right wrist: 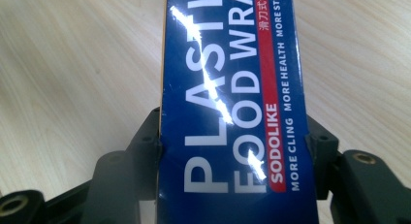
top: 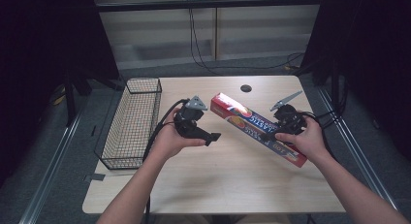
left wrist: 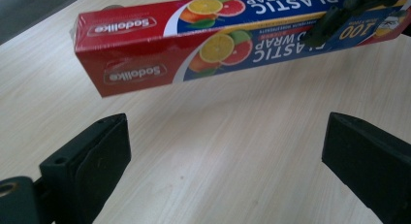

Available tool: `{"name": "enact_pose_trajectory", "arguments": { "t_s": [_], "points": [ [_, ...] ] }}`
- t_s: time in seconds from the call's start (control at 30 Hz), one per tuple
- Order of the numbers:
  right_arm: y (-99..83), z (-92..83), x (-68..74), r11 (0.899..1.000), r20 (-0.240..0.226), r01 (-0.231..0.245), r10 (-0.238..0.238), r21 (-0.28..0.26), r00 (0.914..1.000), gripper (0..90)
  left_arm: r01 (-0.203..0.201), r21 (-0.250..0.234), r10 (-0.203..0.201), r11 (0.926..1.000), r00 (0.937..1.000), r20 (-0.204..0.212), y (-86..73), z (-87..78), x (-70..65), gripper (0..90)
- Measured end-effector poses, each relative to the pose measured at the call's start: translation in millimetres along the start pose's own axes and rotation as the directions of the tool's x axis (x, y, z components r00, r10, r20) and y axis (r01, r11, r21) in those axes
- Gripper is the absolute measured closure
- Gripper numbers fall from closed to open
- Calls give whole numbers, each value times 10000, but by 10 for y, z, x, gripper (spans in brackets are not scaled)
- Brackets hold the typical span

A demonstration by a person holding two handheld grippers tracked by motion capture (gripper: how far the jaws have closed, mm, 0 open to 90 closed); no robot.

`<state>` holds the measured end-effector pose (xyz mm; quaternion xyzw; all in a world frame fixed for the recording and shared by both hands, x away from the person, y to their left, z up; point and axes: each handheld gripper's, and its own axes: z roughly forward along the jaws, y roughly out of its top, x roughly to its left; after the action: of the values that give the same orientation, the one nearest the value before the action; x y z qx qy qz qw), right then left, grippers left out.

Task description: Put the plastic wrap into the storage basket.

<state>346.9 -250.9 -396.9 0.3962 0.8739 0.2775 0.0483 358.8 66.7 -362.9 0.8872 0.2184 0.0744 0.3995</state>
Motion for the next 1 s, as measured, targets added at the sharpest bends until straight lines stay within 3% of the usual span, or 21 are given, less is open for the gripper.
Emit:
{"name": "enact_pose_trajectory", "arguments": {
  "t_s": [0.23, 0.53, 0.6, 0.93, 1.0],
  "points": [
    [4, -20, 24, 9997, -371, 225, -226, -18, 9991, 417, -597, 283, 595, 9978, 9982, 106, 109, 65, 11, 42],
    [10, -13, 101, 9971, -550, 764, -761, 20, 9956, 417, -825, 401, 816, 9958, 9964, 250, 216, 111, 12, 42],
    [25, -8, 130, 9963, -629, 849, -841, 99, 9945, 417, -1061, 515, 1047, 9930, 9941, 294, 255, 119, 16, 42],
    [69, -18, 199, 9889, -848, 1454, -1423, 316, 9862, 416, -1397, 803, 1373, 9869, 9899, 350, 326, 177, 20, 43],
    [67, -18, 213, 9894, -914, 1407, -1368, 369, 9864, 416, -1474, 793, 1446, 9859, 9887, 397, 337, 195, -2, 44]
  ]
}}
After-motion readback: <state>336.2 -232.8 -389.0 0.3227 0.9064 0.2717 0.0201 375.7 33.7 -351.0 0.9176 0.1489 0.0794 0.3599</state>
